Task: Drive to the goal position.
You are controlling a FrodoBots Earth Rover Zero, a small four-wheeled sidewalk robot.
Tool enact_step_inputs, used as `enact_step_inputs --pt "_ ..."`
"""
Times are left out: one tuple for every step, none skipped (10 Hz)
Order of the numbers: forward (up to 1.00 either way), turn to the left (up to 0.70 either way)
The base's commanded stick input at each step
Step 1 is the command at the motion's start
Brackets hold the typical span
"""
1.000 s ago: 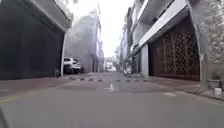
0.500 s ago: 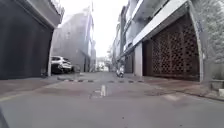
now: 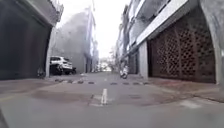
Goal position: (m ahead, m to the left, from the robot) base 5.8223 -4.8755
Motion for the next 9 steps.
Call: enact_step_inputs --pt "1.0 0.05" --pt "1.0 0.0" --pt "1.0 0.0" --pt "1.0 0.0" --pt "1.0 0.0" --pt "1.0 0.0" --pt "1.0 0.0" --pt "1.0 0.0" --pt "1.0 0.0"
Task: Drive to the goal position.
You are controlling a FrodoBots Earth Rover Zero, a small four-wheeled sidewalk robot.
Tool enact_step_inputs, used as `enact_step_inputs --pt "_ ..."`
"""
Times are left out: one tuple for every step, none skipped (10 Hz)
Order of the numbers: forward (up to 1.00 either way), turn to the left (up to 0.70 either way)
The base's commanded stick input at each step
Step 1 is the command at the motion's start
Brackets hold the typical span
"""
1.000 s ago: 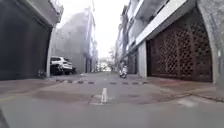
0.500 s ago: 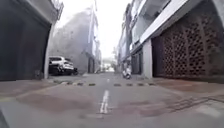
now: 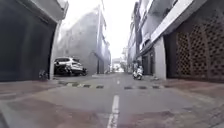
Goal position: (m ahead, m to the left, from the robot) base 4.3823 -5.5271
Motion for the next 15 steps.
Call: enact_step_inputs --pt "1.0 -0.19" --pt "1.0 -0.4" --pt "1.0 -0.22" --pt "1.0 0.0" --pt "1.0 0.0" --pt "1.0 0.0" --pt "1.0 0.0" --pt "1.0 0.0" --pt "1.0 -0.13" --pt "1.0 -0.4" --pt "1.0 -0.4" --pt "1.0 -0.4" --pt "1.0 -0.29" --pt "1.0 -0.04" --pt "1.0 0.0"
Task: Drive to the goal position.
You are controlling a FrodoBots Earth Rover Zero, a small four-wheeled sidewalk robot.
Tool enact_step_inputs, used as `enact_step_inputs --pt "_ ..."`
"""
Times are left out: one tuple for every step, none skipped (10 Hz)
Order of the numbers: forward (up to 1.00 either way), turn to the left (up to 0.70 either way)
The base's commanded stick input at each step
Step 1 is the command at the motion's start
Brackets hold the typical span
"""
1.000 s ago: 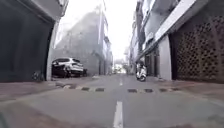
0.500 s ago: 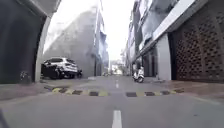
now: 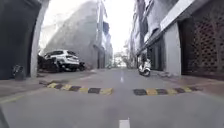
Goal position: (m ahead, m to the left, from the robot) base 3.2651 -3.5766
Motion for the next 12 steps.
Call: enact_step_inputs --pt "1.0 0.0" --pt "1.0 0.0" --pt "1.0 0.0" --pt "1.0 0.0" --pt "1.0 0.0" --pt "1.0 0.0" --pt "1.0 0.0" --pt "1.0 0.0" --pt "1.0 0.0" --pt "1.0 0.0" --pt "1.0 0.0" --pt "1.0 0.0"
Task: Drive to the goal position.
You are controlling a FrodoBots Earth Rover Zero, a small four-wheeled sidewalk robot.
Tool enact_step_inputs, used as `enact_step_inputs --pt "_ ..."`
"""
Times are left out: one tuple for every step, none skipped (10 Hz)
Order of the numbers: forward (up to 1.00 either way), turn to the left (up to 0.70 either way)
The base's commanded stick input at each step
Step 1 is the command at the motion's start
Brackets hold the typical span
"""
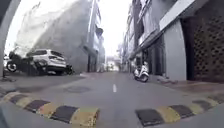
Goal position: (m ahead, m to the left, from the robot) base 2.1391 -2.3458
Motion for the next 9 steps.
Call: enact_step_inputs --pt "1.0 0.0" --pt "1.0 0.0" --pt "1.0 0.0" --pt "1.0 0.0" --pt "1.0 0.0" --pt "1.0 0.0" --pt "1.0 0.0" --pt "1.0 0.0" --pt "1.0 0.0"
